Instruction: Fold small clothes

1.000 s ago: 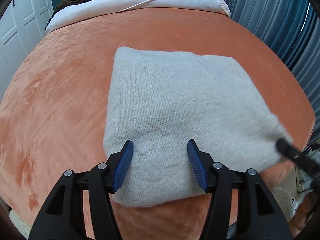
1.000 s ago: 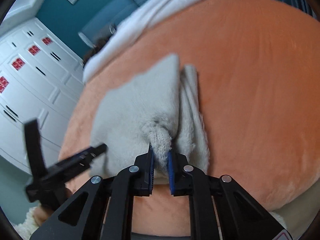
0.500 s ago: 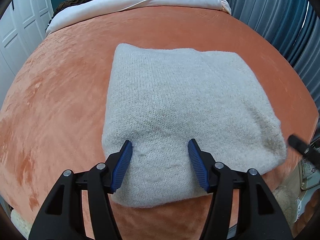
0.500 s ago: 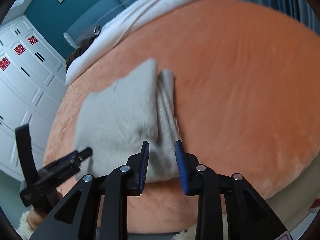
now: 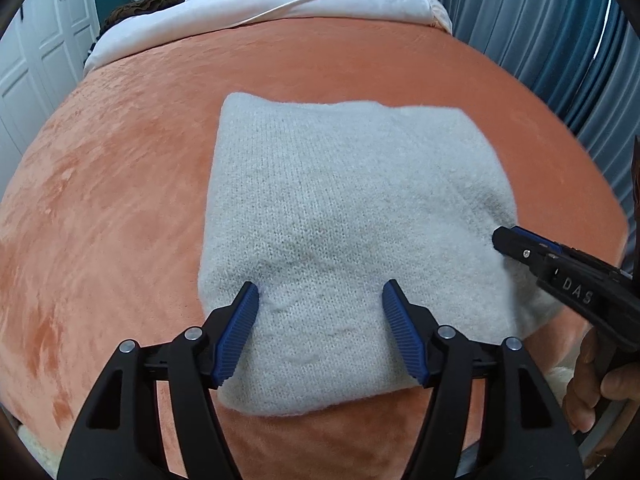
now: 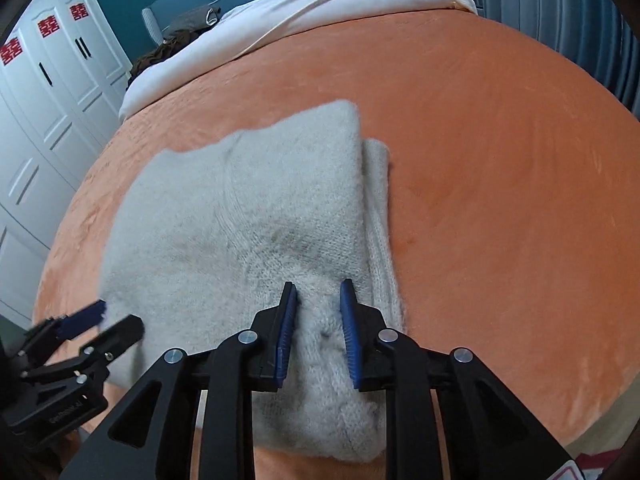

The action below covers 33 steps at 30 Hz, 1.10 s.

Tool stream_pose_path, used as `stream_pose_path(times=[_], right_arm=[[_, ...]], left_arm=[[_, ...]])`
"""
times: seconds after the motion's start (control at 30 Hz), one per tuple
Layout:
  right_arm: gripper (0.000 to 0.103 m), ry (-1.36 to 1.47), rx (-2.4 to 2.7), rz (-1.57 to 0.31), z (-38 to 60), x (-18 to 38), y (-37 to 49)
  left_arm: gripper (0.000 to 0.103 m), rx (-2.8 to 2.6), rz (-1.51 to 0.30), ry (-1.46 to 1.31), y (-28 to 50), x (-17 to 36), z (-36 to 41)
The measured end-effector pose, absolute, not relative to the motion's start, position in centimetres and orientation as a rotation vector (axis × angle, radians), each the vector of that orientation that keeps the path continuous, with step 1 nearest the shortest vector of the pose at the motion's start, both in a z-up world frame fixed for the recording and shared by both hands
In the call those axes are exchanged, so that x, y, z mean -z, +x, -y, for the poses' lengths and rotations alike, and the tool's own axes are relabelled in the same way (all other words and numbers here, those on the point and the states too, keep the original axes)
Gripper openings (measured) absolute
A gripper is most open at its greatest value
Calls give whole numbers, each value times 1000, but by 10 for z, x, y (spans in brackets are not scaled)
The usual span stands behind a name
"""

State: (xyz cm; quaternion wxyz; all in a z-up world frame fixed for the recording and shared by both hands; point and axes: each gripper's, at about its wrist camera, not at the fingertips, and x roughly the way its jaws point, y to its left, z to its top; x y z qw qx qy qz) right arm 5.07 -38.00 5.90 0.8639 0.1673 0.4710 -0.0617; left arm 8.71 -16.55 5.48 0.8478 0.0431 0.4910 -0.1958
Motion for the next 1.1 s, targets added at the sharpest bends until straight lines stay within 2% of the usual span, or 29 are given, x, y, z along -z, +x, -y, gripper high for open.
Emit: stream_pose_path(times=[0.1,0.27,0.37,0.43,0.5,0.63,0.67,0.7,0.73,0.77,0.8,0.97,1.1], right_arm=[[29,401,104,-930,388,-83,55],[33,458,93,-951,405,-77,103],[0,506,106,-1014,411,-54,127],[0,492,133,-993,415,-52,127],[0,470,144,-1031,416,-34,133],[1,489,111,-1015,417,-42,125],[10,519,108,-995,416,-51,119],[26,540,104,-977,416,-58,112],[38,548,102,-960,415,-64,103],[56,542,112,-940,413,-70,92],[60,533,120,-929,411,-72,83],[66,546,143,-996,400,-51,56],[69,630,137,-1017,397,-29,50]], left_arm=[[66,438,-1023,-25,93,-70,149],[66,408,-1039,-57,131,-72,151],[66,388,-1088,-29,153,-58,160],[70,366,-1094,1,158,-49,163],[79,358,-1088,33,159,-42,166],[81,348,-1095,14,158,-40,161],[81,353,-1104,-7,158,-43,158],[81,356,-1113,-26,156,-45,155],[81,358,-1122,-46,154,-47,150],[82,350,-1130,-54,152,-48,147],[84,340,-1139,-60,149,-48,144],[84,325,-1212,-92,134,-39,139],[91,319,-1228,-113,133,-29,138]])
